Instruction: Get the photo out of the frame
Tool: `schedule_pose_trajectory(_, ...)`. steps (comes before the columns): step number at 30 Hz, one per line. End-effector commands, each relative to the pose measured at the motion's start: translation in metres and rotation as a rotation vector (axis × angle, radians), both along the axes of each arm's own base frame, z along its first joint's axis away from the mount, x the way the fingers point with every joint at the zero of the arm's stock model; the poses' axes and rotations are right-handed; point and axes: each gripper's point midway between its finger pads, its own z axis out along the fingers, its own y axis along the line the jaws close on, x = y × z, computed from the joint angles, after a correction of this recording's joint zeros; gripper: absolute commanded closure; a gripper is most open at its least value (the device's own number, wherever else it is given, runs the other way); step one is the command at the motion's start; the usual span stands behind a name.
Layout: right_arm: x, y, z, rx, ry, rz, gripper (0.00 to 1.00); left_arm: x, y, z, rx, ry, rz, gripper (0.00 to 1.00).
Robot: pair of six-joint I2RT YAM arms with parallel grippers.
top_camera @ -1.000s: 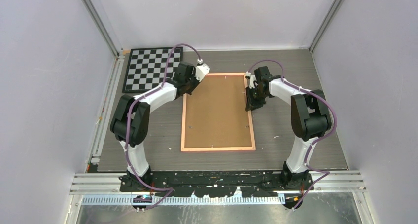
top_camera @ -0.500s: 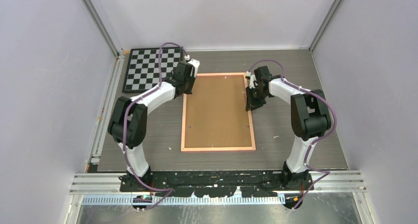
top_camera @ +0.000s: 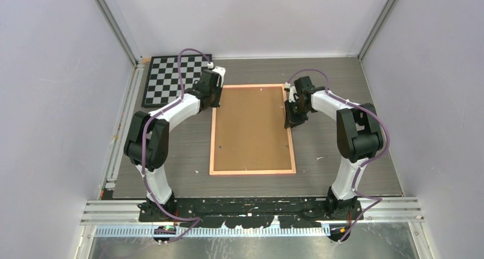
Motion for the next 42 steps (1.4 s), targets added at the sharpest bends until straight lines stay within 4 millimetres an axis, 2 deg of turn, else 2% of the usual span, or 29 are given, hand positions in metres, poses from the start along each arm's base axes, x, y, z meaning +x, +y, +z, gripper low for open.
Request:
schedule_pose_trajectory(1,-0.035,-0.004,-0.034,-0.044,0.143,0.070,0.99,0.005,0.000,-0.006,-0.006,-0.006,-0.026,1.00)
schedule_pose_trajectory(17,-0.034,-0.003,-0.036,-0.045,0.147,0.071,0.99,-0.015,-0.029,-0.037,-0.008,0.090,-0.255,1.00)
schedule_pose_trajectory(24,-0.034,-0.004,-0.036,-0.046,0.151,0.070,0.99,-0.026,-0.046,-0.039,0.021,0.098,-0.342,1.00)
schedule_pose_trajectory(30,-0.034,-0.004,-0.036,-0.046,0.152,0.068,0.99,-0.032,-0.053,-0.041,0.009,0.125,-0.376,1.00)
schedule_pose_trajectory(42,-0.034,-0.004,-0.036,-0.046,0.152,0.069,0.99,-0.052,-0.053,-0.042,0.010,0.193,-0.434,1.00)
